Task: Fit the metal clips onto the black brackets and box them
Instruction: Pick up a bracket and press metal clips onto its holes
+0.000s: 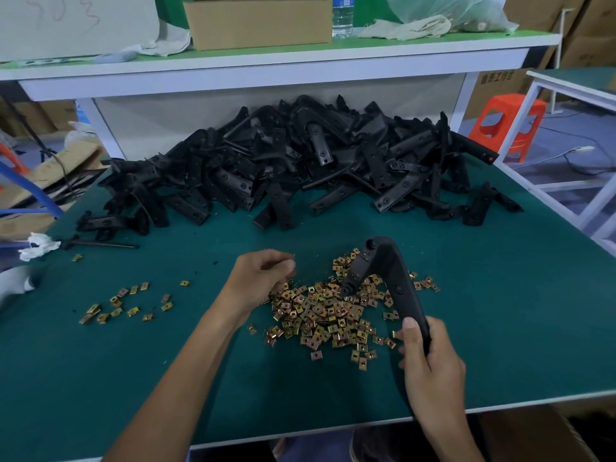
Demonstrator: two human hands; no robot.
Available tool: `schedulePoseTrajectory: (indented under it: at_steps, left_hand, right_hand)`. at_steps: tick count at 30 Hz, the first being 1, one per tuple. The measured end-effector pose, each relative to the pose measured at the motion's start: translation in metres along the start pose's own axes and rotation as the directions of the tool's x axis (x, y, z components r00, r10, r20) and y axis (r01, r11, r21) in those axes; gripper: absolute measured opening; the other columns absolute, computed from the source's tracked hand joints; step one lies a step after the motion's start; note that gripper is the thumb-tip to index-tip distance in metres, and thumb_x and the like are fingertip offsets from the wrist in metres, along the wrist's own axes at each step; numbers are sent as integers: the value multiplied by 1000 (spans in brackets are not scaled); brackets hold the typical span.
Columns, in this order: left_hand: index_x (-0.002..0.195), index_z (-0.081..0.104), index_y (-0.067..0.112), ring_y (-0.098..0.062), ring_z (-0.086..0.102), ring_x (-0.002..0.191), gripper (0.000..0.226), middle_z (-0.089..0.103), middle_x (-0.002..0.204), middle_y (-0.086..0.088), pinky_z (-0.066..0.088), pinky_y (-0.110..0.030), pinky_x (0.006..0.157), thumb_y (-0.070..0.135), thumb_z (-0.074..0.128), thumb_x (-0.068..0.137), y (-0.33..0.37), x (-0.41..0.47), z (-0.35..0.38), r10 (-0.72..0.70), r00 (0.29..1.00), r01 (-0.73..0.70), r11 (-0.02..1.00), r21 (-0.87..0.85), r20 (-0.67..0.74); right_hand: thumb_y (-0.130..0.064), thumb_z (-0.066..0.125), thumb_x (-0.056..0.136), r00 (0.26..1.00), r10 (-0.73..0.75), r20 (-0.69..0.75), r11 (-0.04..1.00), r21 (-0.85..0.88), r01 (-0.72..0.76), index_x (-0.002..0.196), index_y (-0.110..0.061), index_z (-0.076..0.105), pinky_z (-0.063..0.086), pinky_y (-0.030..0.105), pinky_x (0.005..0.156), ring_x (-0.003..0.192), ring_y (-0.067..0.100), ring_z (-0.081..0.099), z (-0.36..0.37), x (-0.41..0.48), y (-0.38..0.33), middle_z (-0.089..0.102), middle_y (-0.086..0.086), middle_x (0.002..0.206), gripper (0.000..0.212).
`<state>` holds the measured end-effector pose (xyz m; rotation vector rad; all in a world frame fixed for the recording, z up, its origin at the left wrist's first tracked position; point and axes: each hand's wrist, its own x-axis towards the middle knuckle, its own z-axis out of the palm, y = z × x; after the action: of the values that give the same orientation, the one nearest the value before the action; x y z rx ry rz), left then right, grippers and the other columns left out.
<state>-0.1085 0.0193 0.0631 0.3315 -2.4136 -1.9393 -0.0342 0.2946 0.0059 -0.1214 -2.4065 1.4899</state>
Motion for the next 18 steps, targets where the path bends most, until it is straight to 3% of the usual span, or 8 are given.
schedulePoseTrajectory:
  at_steps: [5,8,10,12,14,18]
  left_hand:
    - [99,72,25,-9,72,79,8,76,82,6,59,-31,72,31,71,93,-2,-1,-1,0,1000,4,992,130,-26]
    - [94,71,24,-1,67,64,13,76,77,7,56,-34,67,36,72,92,-3,-1,-3,21,997,-3,970,245,-71]
    - [91,72,26,-3,68,67,8,76,78,6,59,-37,74,34,72,93,-2,-2,-4,35,996,-10,960,281,-84]
    - [94,71,34,-7,71,80,3,76,85,7,58,-34,81,31,71,93,-1,-4,-6,51,997,-31,958,285,-63]
    - [100,70,38,-5,71,84,12,76,91,11,54,-28,82,28,70,94,3,-8,-7,72,997,-65,964,257,-18]
    - [104,73,33,-2,71,88,14,76,95,13,54,-24,84,25,73,92,16,-16,-2,118,993,-120,978,168,24]
  right_hand:
    - [-58,42,96,1000,-6,-2,1000,-4,6,94,-40,53,52,44,61,62,13,62,1,1,2,65,-5,74,21]
    - [-58,42,96,1000,-3,2,1000,-5,3,95,-45,51,52,40,61,62,11,62,1,1,3,66,-13,79,16]
    - [-59,42,96,1000,-1,0,1000,-5,1,95,-45,51,52,41,62,64,13,64,2,2,3,66,-13,81,16]
    - [-59,42,95,1000,0,-4,1000,-1,0,94,-44,52,52,43,63,64,15,64,2,2,3,66,-11,78,17]
    - [-59,42,95,1000,6,-8,1000,6,-6,94,-43,52,52,44,63,65,15,64,2,2,3,65,-9,76,19]
    - [-58,42,95,1000,10,-5,1000,12,-10,93,-40,52,52,46,63,65,18,63,2,2,1,65,-9,76,21]
